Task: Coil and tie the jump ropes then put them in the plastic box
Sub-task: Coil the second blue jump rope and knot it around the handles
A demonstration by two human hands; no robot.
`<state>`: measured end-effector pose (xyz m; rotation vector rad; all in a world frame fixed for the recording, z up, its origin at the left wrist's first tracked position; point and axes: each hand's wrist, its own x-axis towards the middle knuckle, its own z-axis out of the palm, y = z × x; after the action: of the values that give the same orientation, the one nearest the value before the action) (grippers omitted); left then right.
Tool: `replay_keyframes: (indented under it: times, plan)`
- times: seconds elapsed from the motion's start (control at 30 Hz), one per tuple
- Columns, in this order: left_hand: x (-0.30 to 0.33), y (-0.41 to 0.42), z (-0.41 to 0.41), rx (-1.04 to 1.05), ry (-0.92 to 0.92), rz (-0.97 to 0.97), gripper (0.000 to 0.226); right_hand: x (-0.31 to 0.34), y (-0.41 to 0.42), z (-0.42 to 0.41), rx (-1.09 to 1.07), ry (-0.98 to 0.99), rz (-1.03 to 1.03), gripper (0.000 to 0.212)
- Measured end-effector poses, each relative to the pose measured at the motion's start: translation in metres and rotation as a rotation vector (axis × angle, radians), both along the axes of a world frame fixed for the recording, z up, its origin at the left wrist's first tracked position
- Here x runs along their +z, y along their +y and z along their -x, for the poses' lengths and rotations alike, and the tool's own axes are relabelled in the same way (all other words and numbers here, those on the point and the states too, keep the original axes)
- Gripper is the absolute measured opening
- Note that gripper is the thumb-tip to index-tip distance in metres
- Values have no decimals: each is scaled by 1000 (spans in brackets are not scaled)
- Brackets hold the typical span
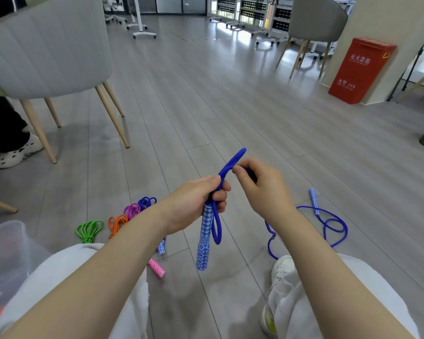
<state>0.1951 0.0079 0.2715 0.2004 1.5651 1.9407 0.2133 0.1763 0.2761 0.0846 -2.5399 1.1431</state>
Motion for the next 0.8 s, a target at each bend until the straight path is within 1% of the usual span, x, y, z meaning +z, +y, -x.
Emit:
replay_keyframes:
  times: [0.1,0.17,0.23,0.33,0.4,0.47,0.53,0.6,0.67,0.8]
  plan:
    - [-1,-3,2,8,70,22,28,0,7,0,2,-58,-9,20]
    - [3,-8,8,70,94,24,28,3,16,-1,-11,-127,-42,30]
    - [6,-17,16,166,79,-14,28,7,26,-3,-32,-171,-76,36]
    - [11,-32,29,318,29,-135,29,12,42,-6,-73,-192,-76,36]
    - [16,-46,36,419,-56,-254,31,15,53,-8,-113,-198,-64,34]
    - [22,-63,43,538,-171,-410,34,17,63,-10,-162,-184,-22,30]
    - [26,-78,47,633,-199,-476,35,19,69,-10,-200,-181,46,24]
    - [26,-81,48,662,-182,-439,35,19,63,-10,-202,-179,125,23]
    - [23,-72,47,636,-184,-358,34,18,50,-9,-178,-178,182,22]
    - [14,-46,38,487,-174,-188,29,12,18,-7,-106,-165,284,21]
